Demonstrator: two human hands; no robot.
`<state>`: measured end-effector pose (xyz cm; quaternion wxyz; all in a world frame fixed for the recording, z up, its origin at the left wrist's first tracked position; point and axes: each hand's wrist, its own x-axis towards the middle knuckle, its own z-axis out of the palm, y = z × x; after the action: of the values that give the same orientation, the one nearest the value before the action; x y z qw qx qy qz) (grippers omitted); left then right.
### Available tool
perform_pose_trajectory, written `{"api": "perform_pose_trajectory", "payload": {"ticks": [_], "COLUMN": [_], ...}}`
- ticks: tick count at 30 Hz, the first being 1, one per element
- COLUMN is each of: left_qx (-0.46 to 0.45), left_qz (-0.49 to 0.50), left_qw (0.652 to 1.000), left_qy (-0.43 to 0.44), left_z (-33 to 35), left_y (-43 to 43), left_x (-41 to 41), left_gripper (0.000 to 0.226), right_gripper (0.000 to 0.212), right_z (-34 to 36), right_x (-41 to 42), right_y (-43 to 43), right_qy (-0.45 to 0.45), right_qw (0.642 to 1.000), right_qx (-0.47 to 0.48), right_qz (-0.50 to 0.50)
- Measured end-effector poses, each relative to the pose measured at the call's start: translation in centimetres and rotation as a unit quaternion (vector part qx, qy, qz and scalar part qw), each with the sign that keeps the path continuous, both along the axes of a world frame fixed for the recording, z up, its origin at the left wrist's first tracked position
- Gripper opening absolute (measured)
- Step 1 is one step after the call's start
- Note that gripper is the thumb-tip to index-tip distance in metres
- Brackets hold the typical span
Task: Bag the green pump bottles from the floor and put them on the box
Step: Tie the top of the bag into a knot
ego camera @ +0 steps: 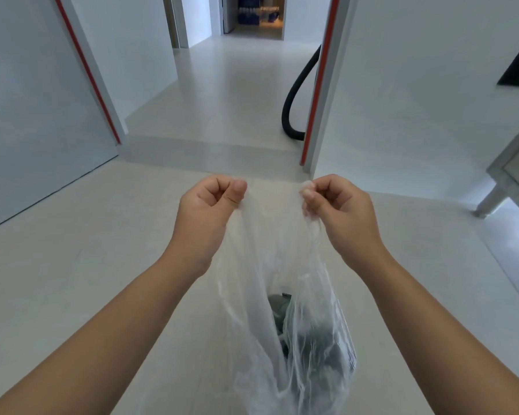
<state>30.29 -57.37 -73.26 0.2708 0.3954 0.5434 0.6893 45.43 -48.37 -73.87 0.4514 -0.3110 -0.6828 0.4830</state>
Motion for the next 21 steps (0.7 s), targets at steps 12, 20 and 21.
{"api": "perform_pose_trajectory", "payload": {"ticks": [12,20,21], "left_qx": [-0.015,-0.070,-0.075], "left_qz": [-0.111,-0.141,-0.149], "left_qw": [0.987,0.981,0.980], "left_qy": [-0.115,-0.116,-0.113], "left_z": [-0.4,-1.3,-1.4], "left_y": [0.1,0.6,0.7], "left_x": [2.0,2.2,2.3], "left_gripper": [0.028,0.037,0.038], "right_gripper": [0.011,0.010,0.011], "right_z": [-1.6,-1.9,-2.0], "right_x": [0.5,0.4,0.4], "right_y": [-0.3,-0.5,-0.6], "right_qy": [0.165,0.195,0.181], "right_qw": [0.977,0.957,0.961], "right_qx": [-0.125,-0.185,-0.182], "right_qz": [0.048,0.105,0.102]}}
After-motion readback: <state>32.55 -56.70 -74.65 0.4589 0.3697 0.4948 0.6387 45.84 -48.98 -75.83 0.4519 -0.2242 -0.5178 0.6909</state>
